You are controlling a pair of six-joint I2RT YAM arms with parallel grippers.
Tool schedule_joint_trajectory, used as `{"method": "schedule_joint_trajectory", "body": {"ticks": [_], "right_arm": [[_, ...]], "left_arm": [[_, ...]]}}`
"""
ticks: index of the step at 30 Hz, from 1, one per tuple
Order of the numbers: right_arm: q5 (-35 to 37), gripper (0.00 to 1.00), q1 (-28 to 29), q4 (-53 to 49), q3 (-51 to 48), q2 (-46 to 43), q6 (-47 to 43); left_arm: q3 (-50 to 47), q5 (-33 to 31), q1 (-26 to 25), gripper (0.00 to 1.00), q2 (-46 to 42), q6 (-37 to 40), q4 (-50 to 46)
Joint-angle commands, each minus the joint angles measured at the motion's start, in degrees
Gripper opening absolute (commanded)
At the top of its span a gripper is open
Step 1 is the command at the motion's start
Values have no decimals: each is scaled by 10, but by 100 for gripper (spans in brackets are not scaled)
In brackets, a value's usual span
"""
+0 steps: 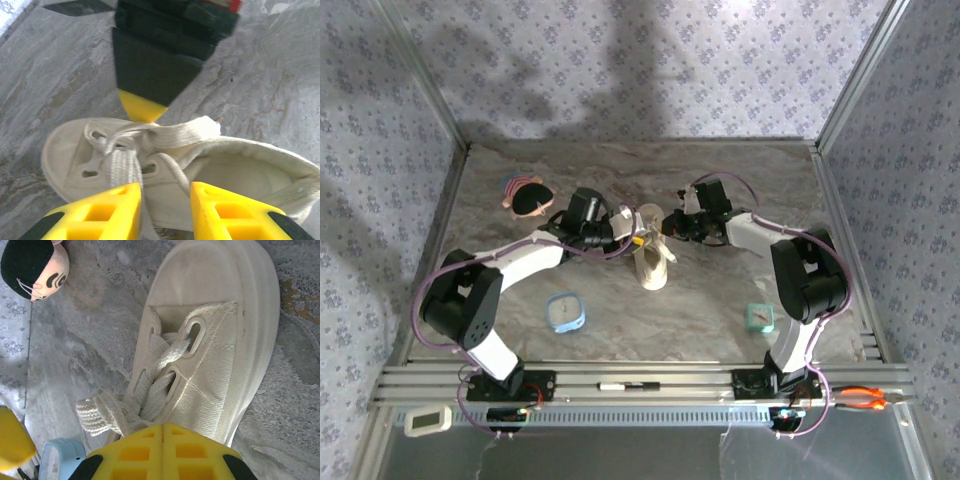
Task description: Tie the shoes
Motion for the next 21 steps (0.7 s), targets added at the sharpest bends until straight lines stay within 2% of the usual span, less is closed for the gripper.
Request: {"method": "schedule_joint_trajectory", "body": {"ticks": [1,9,21], "right_arm": [[15,0,3,-7,21,-9,-18],[18,0,7,-19,29,-11,-26],[36,0,3,-62,60,7,-71]], "left_arm": [[-6,-13,-29,31,-10,-4,3],[25,-47,-81,31,29,44,-55],[15,-10,-88,27,18,87,-119]]}}
